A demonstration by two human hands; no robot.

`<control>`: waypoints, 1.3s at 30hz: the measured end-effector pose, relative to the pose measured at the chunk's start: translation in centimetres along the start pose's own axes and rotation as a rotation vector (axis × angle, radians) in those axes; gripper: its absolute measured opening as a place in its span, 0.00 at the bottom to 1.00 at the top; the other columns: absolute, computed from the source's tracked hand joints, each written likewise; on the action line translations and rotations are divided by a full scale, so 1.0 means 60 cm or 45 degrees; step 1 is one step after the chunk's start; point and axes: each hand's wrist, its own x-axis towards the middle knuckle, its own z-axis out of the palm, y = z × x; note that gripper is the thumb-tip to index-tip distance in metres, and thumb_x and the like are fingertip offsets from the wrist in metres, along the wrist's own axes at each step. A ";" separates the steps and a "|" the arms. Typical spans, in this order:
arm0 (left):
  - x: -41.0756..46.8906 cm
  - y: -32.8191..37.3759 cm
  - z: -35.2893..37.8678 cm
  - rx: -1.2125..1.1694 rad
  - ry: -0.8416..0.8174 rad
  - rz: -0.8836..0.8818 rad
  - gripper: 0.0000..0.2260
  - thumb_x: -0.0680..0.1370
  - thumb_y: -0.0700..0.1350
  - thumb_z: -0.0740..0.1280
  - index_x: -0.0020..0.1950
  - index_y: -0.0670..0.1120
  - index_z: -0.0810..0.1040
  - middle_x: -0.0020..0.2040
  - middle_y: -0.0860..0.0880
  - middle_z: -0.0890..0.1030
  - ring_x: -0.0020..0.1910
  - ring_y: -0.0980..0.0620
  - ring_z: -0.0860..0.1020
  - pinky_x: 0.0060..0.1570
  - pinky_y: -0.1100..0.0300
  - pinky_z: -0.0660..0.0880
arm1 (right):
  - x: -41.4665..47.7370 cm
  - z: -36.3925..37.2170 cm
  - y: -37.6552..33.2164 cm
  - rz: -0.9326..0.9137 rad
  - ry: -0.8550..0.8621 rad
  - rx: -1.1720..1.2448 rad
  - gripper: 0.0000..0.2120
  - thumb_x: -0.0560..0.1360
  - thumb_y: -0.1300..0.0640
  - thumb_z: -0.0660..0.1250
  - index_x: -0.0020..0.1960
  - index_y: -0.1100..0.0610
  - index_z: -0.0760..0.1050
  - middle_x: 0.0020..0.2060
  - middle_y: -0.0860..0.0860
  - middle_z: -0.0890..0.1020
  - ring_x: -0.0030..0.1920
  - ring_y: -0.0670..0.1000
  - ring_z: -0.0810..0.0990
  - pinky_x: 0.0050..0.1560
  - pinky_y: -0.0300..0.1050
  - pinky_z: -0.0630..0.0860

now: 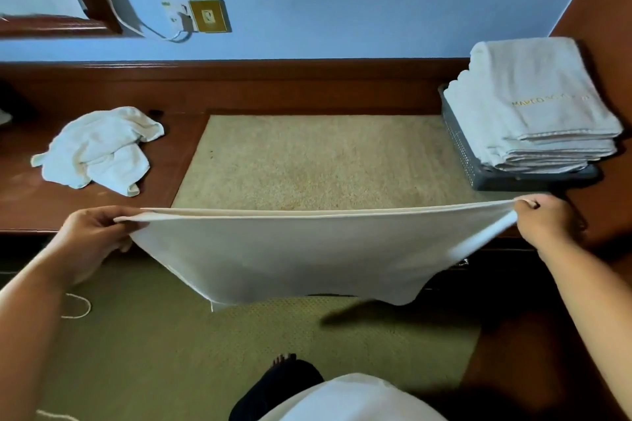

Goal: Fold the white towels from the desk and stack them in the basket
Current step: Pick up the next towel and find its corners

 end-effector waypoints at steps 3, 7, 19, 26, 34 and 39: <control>0.024 0.050 -0.004 -0.141 0.151 0.128 0.09 0.77 0.40 0.72 0.56 0.44 0.84 0.33 0.43 0.77 0.26 0.50 0.71 0.28 0.64 0.71 | 0.052 0.027 -0.026 0.030 0.036 0.138 0.19 0.69 0.44 0.57 0.48 0.54 0.80 0.35 0.57 0.84 0.33 0.59 0.84 0.28 0.46 0.79; 0.109 0.115 0.011 -0.266 0.393 0.180 0.14 0.80 0.35 0.67 0.55 0.55 0.79 0.36 0.47 0.78 0.23 0.60 0.73 0.30 0.62 0.81 | 0.089 0.057 -0.156 -0.065 0.108 0.253 0.09 0.79 0.55 0.56 0.50 0.49 0.75 0.33 0.48 0.82 0.30 0.51 0.84 0.30 0.52 0.80; 0.733 0.069 0.019 -0.929 0.583 -0.333 0.26 0.77 0.30 0.59 0.74 0.44 0.70 0.71 0.42 0.75 0.51 0.48 0.83 0.39 0.54 0.84 | 0.387 0.253 -0.430 0.053 -0.313 0.517 0.13 0.82 0.67 0.58 0.66 0.60 0.72 0.59 0.62 0.76 0.43 0.57 0.85 0.30 0.38 0.81; 0.941 0.103 0.072 -1.006 0.647 -0.509 0.20 0.82 0.34 0.58 0.74 0.41 0.70 0.69 0.42 0.77 0.56 0.47 0.82 0.36 0.56 0.83 | 0.471 0.367 -0.506 0.200 -0.201 0.645 0.13 0.80 0.70 0.62 0.64 0.65 0.75 0.54 0.60 0.77 0.52 0.61 0.83 0.37 0.36 0.82; 0.978 0.222 0.155 -1.009 0.755 -0.500 0.14 0.79 0.32 0.66 0.59 0.48 0.77 0.46 0.46 0.78 0.38 0.52 0.75 0.36 0.61 0.77 | 0.562 0.472 -0.538 0.350 -0.139 0.629 0.17 0.77 0.69 0.69 0.65 0.61 0.77 0.60 0.60 0.79 0.55 0.60 0.83 0.52 0.43 0.82; 1.025 0.208 0.184 -0.948 0.747 -0.542 0.12 0.80 0.36 0.65 0.60 0.51 0.75 0.43 0.48 0.77 0.37 0.53 0.75 0.42 0.62 0.78 | 0.591 0.541 -0.543 0.458 -0.081 0.580 0.14 0.78 0.69 0.66 0.62 0.59 0.78 0.53 0.56 0.79 0.44 0.55 0.85 0.48 0.42 0.83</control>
